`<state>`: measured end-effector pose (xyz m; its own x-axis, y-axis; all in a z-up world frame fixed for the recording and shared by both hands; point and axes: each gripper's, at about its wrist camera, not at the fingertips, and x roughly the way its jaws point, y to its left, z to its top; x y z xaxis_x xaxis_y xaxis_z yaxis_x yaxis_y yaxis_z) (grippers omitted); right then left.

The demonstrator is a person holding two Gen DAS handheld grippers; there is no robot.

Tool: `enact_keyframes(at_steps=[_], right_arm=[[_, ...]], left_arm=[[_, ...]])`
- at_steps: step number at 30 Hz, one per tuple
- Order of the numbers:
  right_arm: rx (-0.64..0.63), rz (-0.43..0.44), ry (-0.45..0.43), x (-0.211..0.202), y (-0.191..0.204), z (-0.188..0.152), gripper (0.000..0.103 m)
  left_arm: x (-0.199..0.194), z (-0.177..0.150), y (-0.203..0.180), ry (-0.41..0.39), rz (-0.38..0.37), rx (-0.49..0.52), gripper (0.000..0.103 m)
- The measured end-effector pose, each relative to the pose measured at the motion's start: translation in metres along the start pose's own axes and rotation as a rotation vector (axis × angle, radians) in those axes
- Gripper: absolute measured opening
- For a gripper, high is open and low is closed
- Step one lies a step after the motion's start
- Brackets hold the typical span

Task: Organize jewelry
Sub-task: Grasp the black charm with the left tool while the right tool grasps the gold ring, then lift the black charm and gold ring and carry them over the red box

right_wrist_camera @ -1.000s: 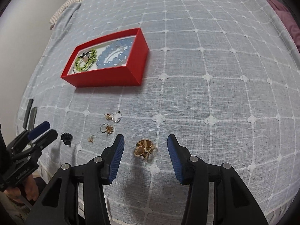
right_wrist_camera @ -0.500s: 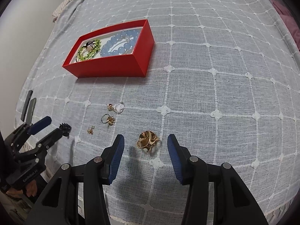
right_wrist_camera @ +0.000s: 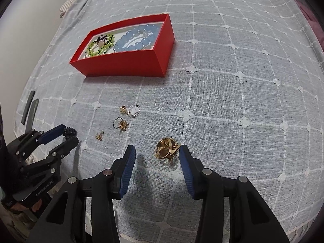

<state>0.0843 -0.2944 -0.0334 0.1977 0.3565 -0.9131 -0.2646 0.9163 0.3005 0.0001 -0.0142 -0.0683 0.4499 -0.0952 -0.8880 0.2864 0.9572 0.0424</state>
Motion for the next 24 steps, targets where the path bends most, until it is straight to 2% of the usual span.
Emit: enact_keyframes(at_steps=[3, 7, 13, 20, 24], right_arm=[[0.001, -0.001, -0.004, 0.0, -0.001, 0.0, 0.038], [-0.015, -0.002, -0.016, 0.001, 0.002, 0.001, 0.014], [-0.026, 0.006, -0.04, -0.004, 0.003, 0.002, 0.009], [-0.018, 0.032, -0.075, -0.013, 0.001, 0.004, 0.009], [-0.01, 0.034, -0.089, -0.018, 0.0, 0.005, 0.009]], left_arm=[[0.004, 0.0, -0.001, 0.01, -0.006, -0.001, 0.026], [0.0, 0.0, 0.001, -0.006, -0.035, -0.014, 0.026], [-0.005, 0.004, 0.005, -0.037, -0.06, -0.037, 0.025], [-0.017, 0.01, 0.018, -0.085, -0.111, -0.105, 0.025], [-0.024, 0.015, 0.021, -0.124, -0.113, -0.121, 0.025]])
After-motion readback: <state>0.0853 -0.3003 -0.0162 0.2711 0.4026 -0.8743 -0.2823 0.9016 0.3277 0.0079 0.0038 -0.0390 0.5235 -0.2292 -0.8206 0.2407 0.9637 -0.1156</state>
